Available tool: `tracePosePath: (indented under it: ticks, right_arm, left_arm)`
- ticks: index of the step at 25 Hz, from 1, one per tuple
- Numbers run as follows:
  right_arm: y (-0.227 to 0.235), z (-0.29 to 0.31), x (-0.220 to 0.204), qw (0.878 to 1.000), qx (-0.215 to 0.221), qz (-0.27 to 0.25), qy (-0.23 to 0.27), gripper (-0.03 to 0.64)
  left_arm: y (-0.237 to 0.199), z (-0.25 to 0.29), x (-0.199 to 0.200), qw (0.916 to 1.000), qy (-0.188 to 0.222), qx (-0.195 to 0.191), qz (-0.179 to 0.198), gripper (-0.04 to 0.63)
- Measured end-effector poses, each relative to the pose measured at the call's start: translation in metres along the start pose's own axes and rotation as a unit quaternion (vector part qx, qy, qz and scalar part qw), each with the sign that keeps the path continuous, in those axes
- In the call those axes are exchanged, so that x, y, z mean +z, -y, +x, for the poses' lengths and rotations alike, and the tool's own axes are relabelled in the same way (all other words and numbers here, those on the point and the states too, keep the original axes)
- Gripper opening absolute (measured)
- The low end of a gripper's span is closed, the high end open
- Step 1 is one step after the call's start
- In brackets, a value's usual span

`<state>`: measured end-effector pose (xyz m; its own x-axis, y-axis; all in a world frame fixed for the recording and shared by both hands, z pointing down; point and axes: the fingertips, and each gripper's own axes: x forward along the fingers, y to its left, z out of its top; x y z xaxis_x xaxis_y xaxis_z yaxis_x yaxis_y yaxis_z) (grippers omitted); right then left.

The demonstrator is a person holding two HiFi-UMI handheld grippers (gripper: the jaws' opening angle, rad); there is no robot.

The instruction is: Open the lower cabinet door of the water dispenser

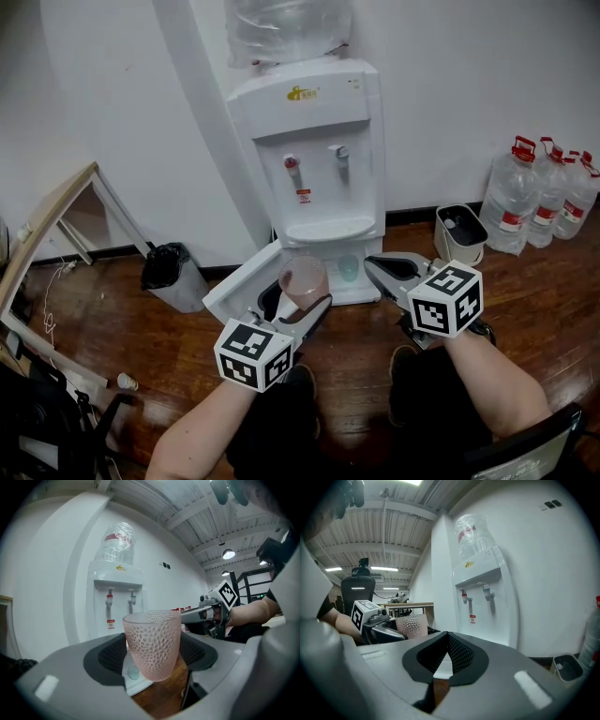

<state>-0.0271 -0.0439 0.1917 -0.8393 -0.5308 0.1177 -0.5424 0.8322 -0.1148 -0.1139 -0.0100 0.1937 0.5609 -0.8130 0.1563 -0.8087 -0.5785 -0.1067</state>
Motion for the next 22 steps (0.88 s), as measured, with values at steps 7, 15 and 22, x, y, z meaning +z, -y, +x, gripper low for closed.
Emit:
tracePosePath:
  ticks: [7, 15, 22]
  right_arm:
    - [0.001, -0.002, 0.004, 1.000, -0.005, -0.009, 0.006, 0.002]
    - [0.005, -0.003, 0.001, 1.000, -0.002, -0.010, 0.000, 0.002]
    - [0.005, 0.000, -0.002, 1.000, 0.011, -0.021, -0.010, 0.003]
  left_arm:
    - [-0.008, 0.001, -0.007, 0.9998, -0.004, 0.011, -0.015, 0.354]
    - [-0.017, 0.001, -0.009, 0.9994, 0.003, 0.018, -0.030, 0.356]
    - [-0.030, 0.005, -0.017, 0.9991, 0.003, 0.023, -0.037, 0.356]
